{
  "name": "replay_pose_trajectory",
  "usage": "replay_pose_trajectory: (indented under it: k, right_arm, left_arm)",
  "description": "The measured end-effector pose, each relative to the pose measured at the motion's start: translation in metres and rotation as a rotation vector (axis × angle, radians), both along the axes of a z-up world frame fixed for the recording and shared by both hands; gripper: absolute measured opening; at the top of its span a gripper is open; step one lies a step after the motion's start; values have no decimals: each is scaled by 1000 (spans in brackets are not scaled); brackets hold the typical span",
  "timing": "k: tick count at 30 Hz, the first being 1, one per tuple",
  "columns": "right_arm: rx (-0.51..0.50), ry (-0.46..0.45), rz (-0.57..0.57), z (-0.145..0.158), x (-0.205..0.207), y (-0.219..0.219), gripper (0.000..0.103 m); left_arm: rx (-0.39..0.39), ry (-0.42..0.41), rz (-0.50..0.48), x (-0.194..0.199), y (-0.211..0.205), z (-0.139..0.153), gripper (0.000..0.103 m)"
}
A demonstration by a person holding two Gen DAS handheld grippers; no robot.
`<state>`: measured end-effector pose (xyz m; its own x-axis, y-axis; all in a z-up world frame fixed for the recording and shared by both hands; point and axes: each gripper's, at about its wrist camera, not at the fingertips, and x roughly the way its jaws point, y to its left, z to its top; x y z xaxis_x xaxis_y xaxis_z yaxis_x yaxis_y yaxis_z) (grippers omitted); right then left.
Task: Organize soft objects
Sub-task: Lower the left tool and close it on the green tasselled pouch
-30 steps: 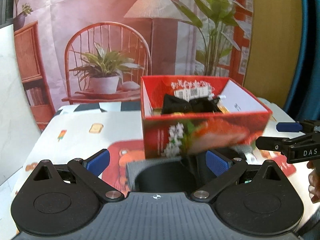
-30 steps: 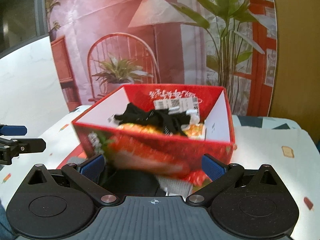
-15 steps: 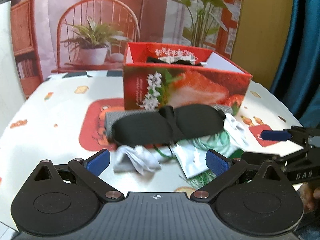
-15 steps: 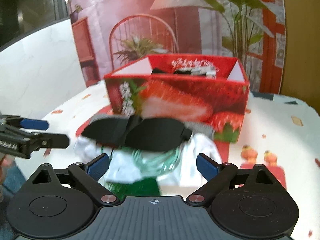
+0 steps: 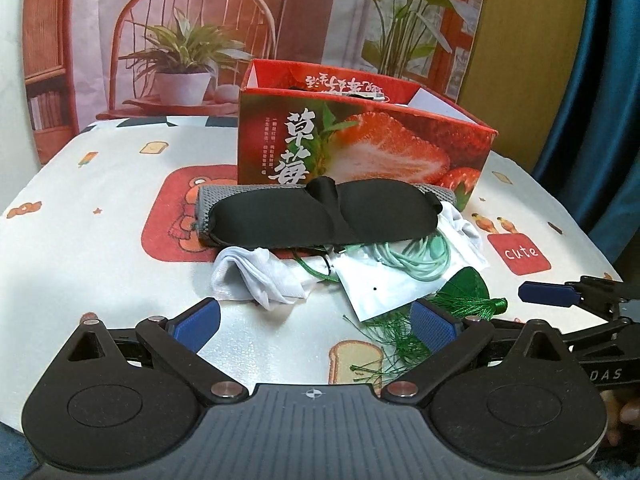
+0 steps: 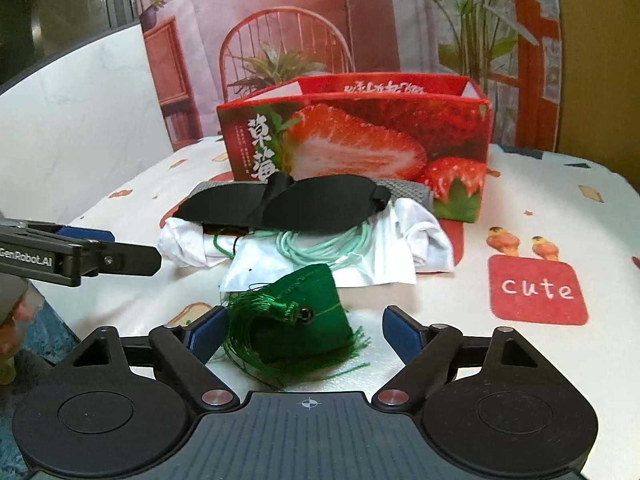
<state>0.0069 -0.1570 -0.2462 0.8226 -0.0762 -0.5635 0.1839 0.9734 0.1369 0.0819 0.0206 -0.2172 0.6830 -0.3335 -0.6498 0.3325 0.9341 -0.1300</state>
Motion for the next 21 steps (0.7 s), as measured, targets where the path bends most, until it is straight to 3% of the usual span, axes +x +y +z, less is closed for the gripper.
replay_pose_trajectory:
  k: [5, 10, 15, 21]
  right_arm:
    - [30, 23, -4, -5, -1, -6, 69]
    - [26, 33, 31, -11, 5, -4, 66]
    - [49, 50, 66, -19, 13, -3, 51]
    - [45, 37, 88, -20, 21, -2, 51]
  left_arm:
    - [-14, 15, -7, 0, 1, -5, 99]
    - [-34, 25, -36, 0, 0, -8, 87]
    - [-39, 38, -71, 0, -3, -13, 80]
    - [-50, 49, -77, 0, -4, -14, 79]
